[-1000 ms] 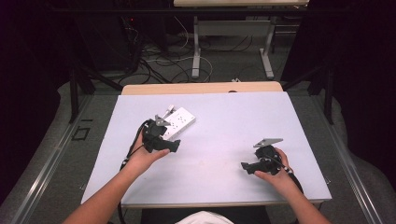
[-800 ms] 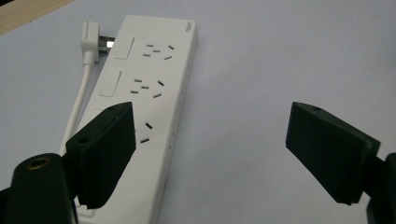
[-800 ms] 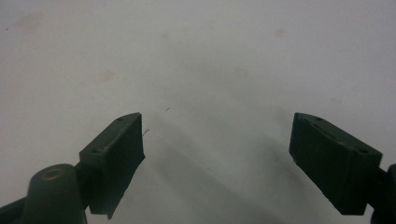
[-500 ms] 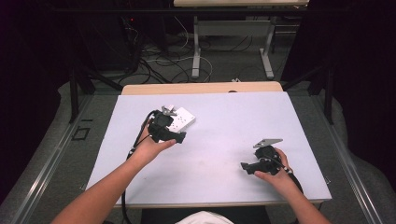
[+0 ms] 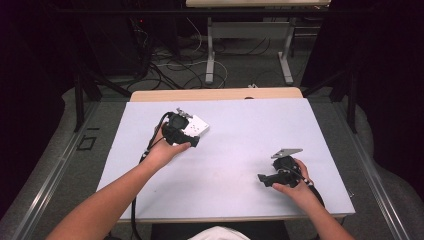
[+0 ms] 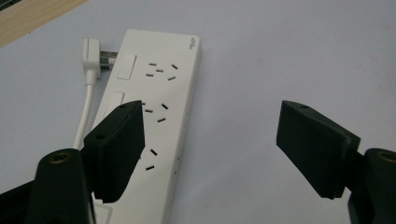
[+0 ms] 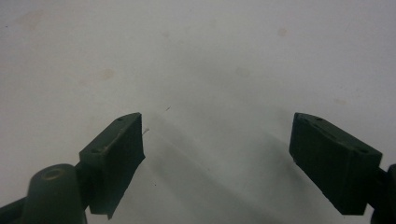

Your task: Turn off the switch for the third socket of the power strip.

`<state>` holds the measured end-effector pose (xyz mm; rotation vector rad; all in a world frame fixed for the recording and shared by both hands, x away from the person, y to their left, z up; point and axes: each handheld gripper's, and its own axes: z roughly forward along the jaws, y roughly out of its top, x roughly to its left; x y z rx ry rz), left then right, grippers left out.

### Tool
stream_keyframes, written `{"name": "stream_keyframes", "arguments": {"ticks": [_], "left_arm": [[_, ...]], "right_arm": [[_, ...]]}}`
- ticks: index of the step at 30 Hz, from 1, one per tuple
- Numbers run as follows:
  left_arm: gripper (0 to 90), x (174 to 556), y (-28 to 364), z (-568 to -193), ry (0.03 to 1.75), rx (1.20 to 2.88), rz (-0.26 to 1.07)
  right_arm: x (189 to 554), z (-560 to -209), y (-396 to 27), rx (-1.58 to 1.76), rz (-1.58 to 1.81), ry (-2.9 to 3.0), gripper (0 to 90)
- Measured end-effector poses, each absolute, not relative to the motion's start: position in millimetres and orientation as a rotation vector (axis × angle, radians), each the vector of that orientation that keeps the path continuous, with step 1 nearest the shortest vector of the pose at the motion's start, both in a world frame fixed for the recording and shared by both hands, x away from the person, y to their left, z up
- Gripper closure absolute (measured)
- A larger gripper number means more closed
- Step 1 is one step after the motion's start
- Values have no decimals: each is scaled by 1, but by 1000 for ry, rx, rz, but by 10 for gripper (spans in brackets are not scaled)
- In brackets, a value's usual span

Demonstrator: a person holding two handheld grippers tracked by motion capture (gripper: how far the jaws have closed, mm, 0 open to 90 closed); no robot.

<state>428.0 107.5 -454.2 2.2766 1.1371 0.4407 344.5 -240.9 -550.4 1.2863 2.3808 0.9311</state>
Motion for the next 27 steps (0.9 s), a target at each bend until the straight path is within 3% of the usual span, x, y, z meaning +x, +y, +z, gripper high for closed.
{"name": "stream_keyframes", "arguments": {"ticks": [27], "left_arm": [[415, 467, 119, -439, 1261, 2156, 467]], "right_arm": [[345, -552, -239, 1294, 931, 2392, 170]]}}
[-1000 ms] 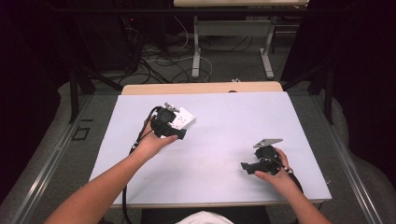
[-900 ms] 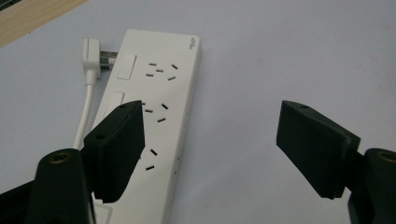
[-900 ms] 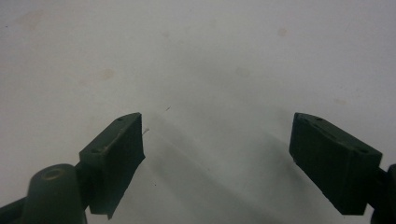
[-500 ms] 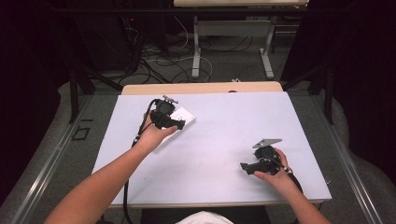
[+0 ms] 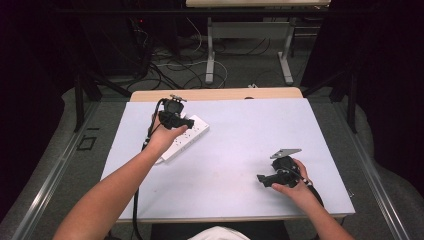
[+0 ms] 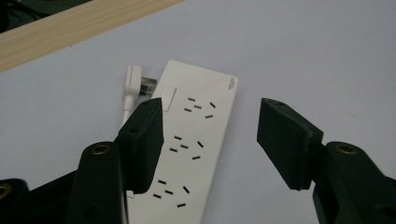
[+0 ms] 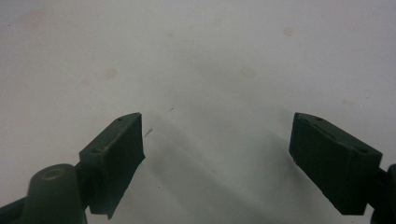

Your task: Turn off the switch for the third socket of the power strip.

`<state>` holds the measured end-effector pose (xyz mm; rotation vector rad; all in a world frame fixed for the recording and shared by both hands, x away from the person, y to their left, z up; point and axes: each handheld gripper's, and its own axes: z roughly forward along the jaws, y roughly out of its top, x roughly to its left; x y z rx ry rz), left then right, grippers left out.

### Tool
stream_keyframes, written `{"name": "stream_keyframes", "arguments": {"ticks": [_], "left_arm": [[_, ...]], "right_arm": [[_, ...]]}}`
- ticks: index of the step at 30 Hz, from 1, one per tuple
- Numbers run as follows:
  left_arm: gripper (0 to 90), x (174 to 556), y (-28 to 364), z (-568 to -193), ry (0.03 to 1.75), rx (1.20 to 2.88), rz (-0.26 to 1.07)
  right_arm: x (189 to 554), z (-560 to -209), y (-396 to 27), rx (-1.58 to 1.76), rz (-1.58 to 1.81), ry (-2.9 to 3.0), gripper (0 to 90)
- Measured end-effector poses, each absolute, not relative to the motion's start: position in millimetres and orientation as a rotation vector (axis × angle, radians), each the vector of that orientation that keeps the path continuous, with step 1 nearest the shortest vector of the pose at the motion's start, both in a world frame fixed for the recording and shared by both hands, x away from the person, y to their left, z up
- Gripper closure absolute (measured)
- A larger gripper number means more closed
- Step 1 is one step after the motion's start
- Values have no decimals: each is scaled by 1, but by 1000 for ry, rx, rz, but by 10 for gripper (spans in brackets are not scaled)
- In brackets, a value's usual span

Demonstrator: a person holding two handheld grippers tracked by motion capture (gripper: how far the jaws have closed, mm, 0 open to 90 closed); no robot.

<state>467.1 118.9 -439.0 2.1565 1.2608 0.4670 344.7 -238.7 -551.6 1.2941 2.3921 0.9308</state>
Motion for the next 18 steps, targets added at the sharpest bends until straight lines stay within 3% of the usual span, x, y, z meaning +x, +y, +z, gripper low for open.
{"name": "stream_keyframes", "arguments": {"ticks": [18], "left_arm": [[437, 499, 130, -438, 1356, 1991, 464]], "right_arm": [[345, -552, -240, 1298, 934, 2390, 170]]}}
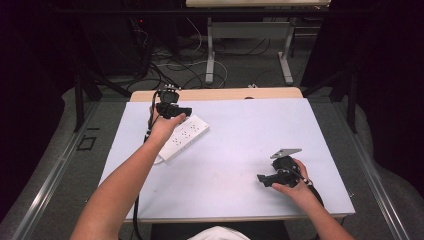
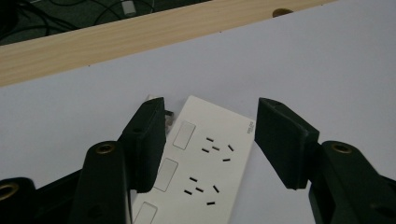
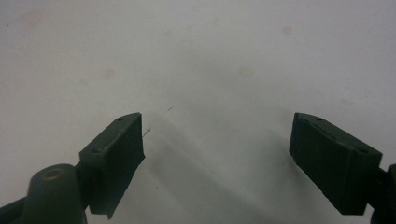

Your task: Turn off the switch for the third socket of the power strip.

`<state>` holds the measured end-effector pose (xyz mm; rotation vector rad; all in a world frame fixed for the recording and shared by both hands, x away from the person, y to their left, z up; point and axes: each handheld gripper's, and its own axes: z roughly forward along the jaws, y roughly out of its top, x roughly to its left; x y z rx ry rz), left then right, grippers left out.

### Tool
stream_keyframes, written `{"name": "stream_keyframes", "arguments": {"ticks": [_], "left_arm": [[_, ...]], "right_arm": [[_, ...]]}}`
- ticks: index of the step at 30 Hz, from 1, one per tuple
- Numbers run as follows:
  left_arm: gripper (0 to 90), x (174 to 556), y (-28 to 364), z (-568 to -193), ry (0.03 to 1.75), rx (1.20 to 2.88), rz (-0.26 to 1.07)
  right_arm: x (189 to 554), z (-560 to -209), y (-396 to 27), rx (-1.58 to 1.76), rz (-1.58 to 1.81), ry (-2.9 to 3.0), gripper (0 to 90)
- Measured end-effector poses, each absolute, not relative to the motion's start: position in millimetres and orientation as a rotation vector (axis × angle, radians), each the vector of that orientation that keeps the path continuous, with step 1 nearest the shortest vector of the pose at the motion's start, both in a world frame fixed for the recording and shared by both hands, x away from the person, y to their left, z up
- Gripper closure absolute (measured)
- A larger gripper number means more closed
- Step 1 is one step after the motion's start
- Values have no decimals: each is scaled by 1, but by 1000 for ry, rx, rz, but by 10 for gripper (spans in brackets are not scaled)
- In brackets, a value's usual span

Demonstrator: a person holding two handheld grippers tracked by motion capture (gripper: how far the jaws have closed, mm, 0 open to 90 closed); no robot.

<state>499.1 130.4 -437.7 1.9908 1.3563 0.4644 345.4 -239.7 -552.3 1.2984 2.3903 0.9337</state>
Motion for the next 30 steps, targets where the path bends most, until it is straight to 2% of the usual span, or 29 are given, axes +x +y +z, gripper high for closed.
{"name": "stream_keyframes", "arguments": {"ticks": [16, 30], "left_arm": [[464, 519, 140, -449, 1460, 1906, 493], [512, 533, 142, -465, 1505, 1887, 439]], "right_arm": [[346, -553, -239, 1296, 931, 2393, 170], [346, -554, -239, 1277, 932, 2401, 170]]}}
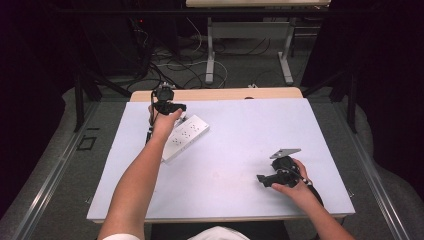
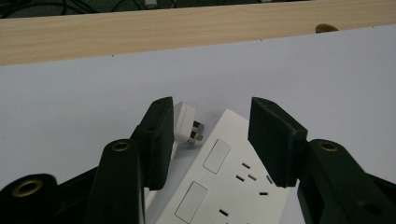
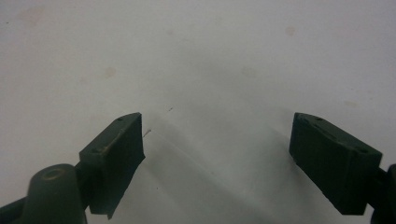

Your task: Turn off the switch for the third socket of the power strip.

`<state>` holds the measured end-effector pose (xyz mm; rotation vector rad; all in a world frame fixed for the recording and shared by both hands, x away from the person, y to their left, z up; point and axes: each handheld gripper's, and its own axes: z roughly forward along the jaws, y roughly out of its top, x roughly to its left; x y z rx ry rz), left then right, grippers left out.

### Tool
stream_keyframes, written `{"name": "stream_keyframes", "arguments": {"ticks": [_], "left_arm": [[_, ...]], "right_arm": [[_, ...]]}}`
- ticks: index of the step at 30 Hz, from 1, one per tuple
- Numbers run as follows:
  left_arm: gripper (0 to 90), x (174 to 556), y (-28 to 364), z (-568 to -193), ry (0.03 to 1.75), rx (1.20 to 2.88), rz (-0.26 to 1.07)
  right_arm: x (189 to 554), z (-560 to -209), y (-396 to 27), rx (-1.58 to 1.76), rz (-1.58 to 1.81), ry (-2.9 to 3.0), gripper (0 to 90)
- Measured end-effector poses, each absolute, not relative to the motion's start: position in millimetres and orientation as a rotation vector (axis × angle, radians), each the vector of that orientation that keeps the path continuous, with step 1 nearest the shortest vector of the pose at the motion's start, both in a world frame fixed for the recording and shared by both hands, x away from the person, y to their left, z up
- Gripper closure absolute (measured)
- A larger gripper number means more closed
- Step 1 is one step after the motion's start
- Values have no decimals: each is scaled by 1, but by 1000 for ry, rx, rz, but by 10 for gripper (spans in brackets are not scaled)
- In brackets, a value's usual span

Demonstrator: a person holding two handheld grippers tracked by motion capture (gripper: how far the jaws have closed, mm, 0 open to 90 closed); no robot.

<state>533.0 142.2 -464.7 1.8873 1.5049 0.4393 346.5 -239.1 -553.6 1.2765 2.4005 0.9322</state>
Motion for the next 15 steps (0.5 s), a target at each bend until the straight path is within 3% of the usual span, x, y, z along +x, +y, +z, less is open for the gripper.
{"name": "stream_keyframes", "arguments": {"ticks": [15], "left_arm": [[588, 541, 138, -480, 1566, 1891, 389]], "right_arm": [[347, -554, -238, 1265, 931, 2400, 170]]}}
